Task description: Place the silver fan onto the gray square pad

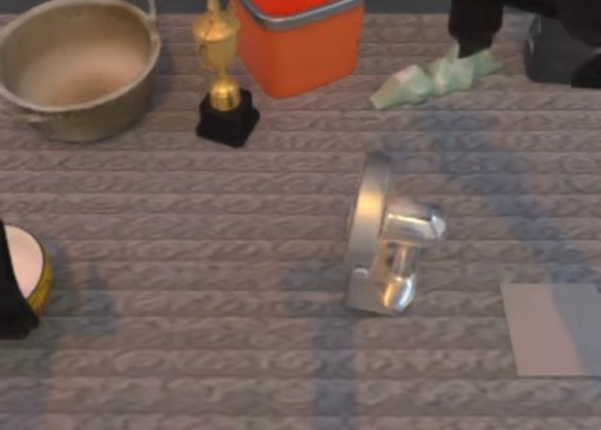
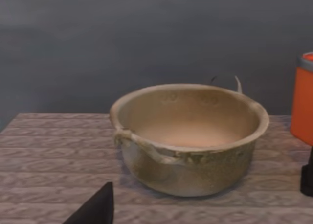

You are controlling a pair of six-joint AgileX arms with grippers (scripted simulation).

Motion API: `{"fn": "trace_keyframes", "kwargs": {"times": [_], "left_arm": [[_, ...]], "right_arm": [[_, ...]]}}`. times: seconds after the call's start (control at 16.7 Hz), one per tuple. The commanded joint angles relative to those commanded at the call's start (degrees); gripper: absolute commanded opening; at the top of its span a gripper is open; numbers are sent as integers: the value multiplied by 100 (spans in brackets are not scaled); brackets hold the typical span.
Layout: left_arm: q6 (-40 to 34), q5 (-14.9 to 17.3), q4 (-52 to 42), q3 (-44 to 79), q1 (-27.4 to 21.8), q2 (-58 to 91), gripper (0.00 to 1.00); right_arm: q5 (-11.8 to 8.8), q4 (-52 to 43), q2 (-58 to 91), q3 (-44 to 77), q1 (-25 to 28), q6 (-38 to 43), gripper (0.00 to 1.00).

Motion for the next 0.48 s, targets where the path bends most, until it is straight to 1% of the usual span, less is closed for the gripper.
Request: {"fn": "trace_keyframes", "kwargs": {"times": [0.24,0.48], "left_arm": [[0,0,0,0,0,0,100],[0,0,0,0,0,0,100]], "right_arm": [[-30,-1330,1853,1950,544,769,100],[-70,-2311,3232,3280,948,1338,100]]}}
